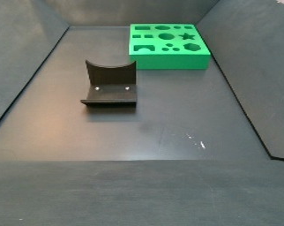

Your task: Insert the oval object.

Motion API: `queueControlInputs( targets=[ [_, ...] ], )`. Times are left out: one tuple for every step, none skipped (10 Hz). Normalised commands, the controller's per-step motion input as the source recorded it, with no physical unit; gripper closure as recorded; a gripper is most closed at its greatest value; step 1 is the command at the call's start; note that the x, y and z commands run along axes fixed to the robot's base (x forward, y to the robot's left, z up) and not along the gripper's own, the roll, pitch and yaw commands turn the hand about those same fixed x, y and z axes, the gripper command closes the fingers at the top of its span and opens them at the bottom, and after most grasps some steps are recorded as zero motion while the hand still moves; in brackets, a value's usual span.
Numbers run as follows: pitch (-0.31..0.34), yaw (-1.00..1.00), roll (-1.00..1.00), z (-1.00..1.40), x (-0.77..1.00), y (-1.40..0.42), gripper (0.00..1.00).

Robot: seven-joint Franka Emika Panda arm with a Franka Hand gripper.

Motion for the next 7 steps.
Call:
queueControlInputs(
  targets=[
    [-0.106, -0.56, 0.17, -0.96, 0.00, -0.73, 1.00],
    [-0.067, -0.59, 0.18, -0.95, 0.00, -0.69, 1.00],
    [-0.044, -0.62, 0.25, -0.79, 0.01, -0.57, 1.00],
    [-0.024, -0.64, 0.29, -0.70, 0.01, -0.48, 1.00],
    [0.000, -0.77, 0.30, -0.60, 0.00, -0.27, 1.00],
    [0.000, -0.88, 0.31, -0.54, 0.00, -0.09, 1.00],
    [0.000, -0.91, 0.30, -0.45, -0.04, -0.01, 1.00]
  ],
)
